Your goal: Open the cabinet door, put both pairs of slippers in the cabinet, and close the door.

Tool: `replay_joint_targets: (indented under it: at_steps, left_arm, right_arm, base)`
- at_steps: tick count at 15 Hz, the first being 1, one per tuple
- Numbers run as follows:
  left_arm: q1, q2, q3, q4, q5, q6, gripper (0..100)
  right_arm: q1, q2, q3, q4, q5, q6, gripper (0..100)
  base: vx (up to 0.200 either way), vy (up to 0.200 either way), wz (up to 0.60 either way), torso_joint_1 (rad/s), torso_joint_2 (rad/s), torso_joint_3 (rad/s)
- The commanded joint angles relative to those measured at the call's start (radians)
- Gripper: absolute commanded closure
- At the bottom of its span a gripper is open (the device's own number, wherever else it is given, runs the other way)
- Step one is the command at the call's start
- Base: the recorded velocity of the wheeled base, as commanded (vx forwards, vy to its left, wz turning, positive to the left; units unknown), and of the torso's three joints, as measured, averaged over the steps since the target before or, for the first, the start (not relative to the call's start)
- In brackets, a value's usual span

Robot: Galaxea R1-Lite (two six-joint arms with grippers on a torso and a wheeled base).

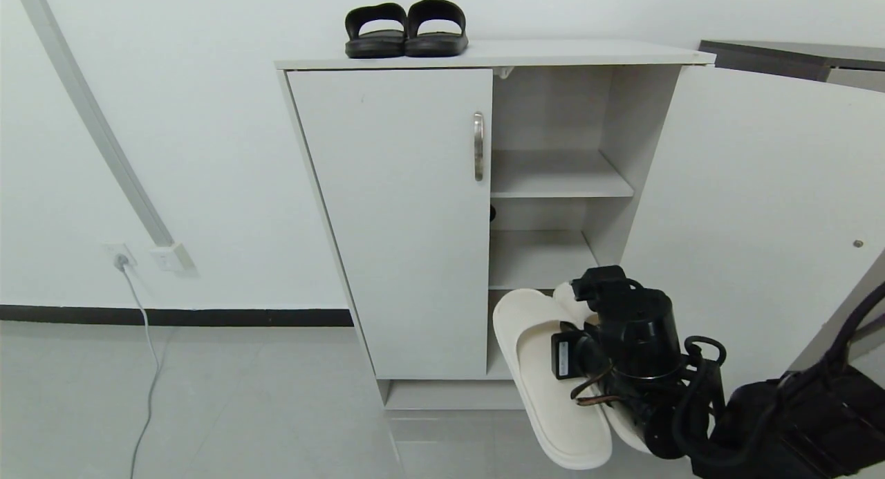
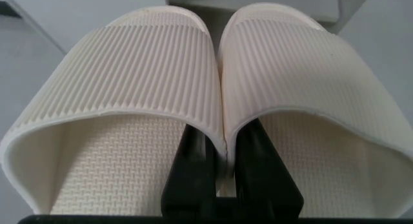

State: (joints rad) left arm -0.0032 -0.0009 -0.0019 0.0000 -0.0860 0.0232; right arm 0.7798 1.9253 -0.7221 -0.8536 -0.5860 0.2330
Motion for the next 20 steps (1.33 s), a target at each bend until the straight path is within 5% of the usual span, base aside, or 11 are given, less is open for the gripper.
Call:
replay_joint_targets:
  at_steps: [1, 6, 16, 20]
  left_arm:
    - [0.000, 0.002, -0.001, 0.000, 0.002, -0.005, 100]
    - [0.000, 0.002, -0.001, 0.000, 0.000, -0.003, 100]
    - [0.000, 0.002, -0.001, 0.000, 0.002, -0.006, 100]
    - [0.000, 0.002, -0.001, 0.000, 0.005, -0.012, 100]
  right_arm:
    - [0.015, 0.084, -0.120, 0.005, -0.080, -0.004, 100]
    - [0.030, 0.212, -0.250, 0.004, -0.245, 0.006, 100]
    - [0.033, 0.215, -0.235, -0.005, -0.244, 0.008, 100]
    - [0.049, 0.239, -0.220, -0.050, -0.106, -0.003, 100]
  base:
    - [0.000, 0.000, 0.00, 0.000, 0.00, 0.000]
    - [0.000, 0.000, 0.00, 0.000, 0.00, 0.000]
    - [0.000, -0.120, 0.00, 0.001, 0.00, 0.001]
    - [0.000, 0.000, 0.00, 0.000, 0.00, 0.000]
